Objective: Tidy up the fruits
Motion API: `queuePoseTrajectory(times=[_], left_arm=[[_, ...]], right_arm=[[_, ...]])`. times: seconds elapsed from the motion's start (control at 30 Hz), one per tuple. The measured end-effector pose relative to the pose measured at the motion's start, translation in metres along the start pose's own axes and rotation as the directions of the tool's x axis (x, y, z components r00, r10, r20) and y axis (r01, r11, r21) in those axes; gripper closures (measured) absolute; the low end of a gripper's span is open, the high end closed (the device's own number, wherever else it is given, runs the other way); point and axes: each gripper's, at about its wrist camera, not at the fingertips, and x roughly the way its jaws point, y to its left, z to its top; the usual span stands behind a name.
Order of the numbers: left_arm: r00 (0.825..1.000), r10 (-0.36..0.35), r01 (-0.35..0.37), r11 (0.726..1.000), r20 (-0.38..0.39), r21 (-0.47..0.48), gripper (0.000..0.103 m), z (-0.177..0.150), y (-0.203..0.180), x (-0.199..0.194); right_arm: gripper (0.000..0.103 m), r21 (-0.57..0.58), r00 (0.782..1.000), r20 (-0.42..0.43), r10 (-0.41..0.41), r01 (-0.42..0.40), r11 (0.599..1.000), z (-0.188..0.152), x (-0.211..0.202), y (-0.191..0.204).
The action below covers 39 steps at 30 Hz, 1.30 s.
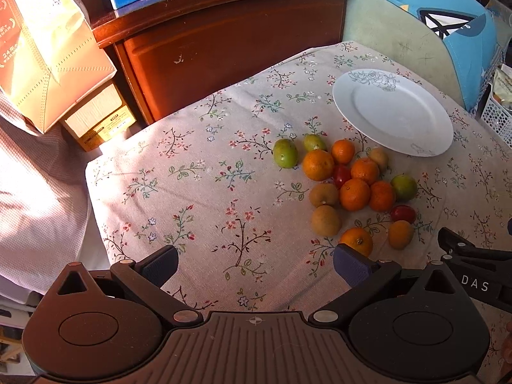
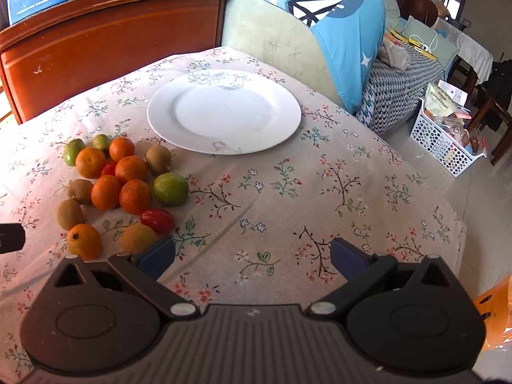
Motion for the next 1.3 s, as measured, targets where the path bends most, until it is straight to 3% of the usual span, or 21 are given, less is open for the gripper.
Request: queuePoseTrajectory(times=[0.23, 0.63, 0.73, 1.0, 1.3], left_arm=[[1.0, -0.012, 0.012, 1.0, 0.016, -0.009, 0.0, 0.011, 0.004, -0.015], [0.999, -0.021, 0.024, 0.992, 0.025, -0.127, 0.0, 0.009, 0.014, -0.015], [0.999, -0.043, 0.047, 0.986, 0.024, -0.163, 0.0, 0.008, 0.016, -0.015], [0.999, -0.004, 0.009, 0.99, 0.036, -0.137, 0.0, 0.009, 0.01, -0.017], [1.0, -0.001, 0.003, 0.993, 0.022, -0.117, 0.0, 0.005, 0.01, -0.014]], right_arm=[[0.001, -0.111, 0.999, -0.04, -0.01, 0.006, 0.994, 0.019, -0.02, 0.002], [0.001, 0.133, 0.983, -0.169, 0.068, -0.045, 0.99, 0.014, -0.002, -0.016], [0.001, 0.148, 0.982, -0.175, 0.071, -0.045, 0.988, 0.013, -0.002, -0.016], [0.001, 0.114, 0.988, -0.15, 0.045, -0.028, 0.993, 0.013, -0.004, -0.006], [0.001, 0.147, 0.976, -0.152, 0.156, -0.134, 0.98, 0.01, -0.004, -0.009]])
